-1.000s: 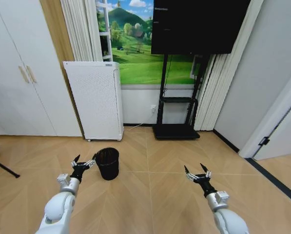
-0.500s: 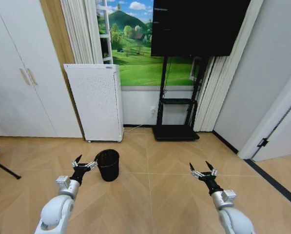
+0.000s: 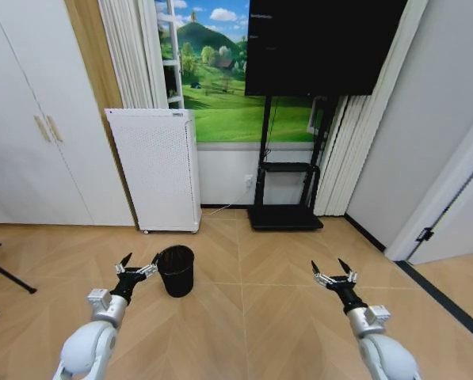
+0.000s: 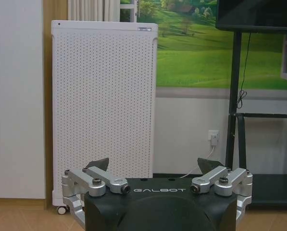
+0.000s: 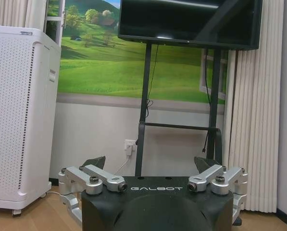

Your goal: Pick up the trash bin and place the garbage on the floor into it.

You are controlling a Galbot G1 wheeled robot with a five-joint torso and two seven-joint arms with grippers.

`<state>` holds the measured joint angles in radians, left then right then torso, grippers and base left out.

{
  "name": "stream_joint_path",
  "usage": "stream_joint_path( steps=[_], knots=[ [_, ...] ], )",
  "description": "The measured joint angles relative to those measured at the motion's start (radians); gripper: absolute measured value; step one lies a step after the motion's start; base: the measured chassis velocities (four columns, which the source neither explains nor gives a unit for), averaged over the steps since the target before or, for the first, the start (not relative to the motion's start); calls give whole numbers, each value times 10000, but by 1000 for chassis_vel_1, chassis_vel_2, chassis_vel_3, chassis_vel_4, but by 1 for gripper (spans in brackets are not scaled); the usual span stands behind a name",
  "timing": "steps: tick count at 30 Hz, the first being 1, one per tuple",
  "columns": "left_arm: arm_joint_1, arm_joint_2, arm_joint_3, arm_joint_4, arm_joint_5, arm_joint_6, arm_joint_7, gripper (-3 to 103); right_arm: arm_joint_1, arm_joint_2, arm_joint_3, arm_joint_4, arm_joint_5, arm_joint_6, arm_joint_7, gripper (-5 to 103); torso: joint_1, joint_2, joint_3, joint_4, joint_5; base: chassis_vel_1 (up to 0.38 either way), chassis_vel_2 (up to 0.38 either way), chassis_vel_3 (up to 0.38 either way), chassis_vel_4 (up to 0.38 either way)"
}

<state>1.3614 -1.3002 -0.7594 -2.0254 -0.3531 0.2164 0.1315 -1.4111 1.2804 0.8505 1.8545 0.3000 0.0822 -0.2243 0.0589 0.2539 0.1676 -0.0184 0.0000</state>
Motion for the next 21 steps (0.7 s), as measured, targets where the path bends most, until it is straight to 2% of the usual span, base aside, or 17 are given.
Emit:
stream_joint_path(
  steps=[21],
  knots=[
    [195, -269, -153, -226, -39, -58, 264, 100, 33, 6, 245, 551, 317, -714, 491, 100, 257, 838, 584, 0, 0, 0, 0, 0, 0]
  ],
)
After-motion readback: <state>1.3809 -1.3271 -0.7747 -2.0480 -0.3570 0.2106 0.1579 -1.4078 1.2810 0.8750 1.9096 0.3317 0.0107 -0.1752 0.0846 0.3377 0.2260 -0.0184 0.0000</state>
